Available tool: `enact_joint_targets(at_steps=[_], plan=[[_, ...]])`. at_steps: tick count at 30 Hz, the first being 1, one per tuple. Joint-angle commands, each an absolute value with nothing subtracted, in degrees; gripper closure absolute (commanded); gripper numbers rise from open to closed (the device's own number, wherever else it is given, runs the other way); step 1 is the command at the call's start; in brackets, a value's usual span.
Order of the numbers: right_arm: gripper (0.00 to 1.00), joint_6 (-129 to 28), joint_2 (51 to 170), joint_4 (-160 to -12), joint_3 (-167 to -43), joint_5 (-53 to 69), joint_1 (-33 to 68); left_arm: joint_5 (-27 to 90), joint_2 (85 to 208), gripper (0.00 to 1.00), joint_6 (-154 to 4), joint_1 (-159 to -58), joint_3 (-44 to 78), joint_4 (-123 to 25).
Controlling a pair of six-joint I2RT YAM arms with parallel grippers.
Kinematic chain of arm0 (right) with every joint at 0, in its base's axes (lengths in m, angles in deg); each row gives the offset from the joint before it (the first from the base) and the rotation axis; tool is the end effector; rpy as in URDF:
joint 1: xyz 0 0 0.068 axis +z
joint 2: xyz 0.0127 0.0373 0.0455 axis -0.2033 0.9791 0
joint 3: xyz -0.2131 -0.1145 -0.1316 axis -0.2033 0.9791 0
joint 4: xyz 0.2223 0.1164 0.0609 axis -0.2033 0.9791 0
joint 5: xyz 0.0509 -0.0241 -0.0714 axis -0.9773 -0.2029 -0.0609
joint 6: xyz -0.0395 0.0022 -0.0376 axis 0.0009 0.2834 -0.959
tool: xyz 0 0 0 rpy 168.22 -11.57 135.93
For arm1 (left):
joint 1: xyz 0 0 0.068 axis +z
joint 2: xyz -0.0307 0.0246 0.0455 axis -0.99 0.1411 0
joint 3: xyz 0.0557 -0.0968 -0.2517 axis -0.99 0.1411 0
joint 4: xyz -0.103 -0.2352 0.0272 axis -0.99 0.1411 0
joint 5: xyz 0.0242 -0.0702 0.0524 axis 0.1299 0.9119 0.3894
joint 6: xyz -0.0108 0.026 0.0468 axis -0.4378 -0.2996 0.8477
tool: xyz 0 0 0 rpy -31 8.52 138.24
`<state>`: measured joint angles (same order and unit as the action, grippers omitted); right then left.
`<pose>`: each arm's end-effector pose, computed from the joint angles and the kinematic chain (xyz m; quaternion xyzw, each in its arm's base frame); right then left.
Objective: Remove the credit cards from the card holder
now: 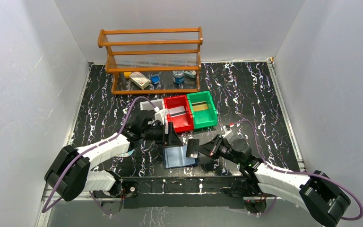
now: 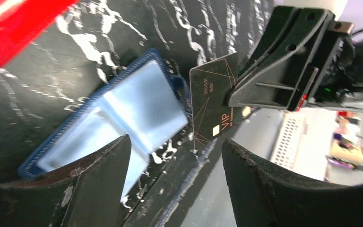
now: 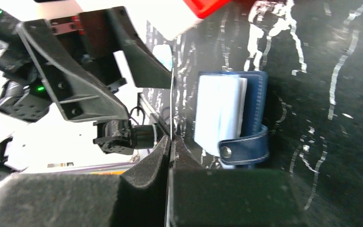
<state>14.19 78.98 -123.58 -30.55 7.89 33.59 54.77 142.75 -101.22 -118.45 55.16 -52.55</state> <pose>0.1090 0.1177 0.1542 0.1318 0.7617 0.5678 0.2831 0.1921 -0.1664 0.2087 0.1227 0.8444 -0.4708 0.2242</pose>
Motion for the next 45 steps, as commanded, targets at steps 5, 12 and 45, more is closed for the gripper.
enact_joint_targets(at_steps=[5,12,45], plan=[[0.97,12.03,75.52,-133.94,-30.95,4.64,33.27,69.65,143.10,0.25,-113.39,-118.60,59.77,-76.72],[0.96,13.69,75.23,-138.81,-30.90,2.94,33.22,73.80,145.10,0.26,-115.95,-118.56,59.90,-82.48],[0.94,14.82,77.91,-144.64,-29.99,0.71,33.22,75.89,144.95,0.81,-123.36,-121.88,61.08,-95.13]])
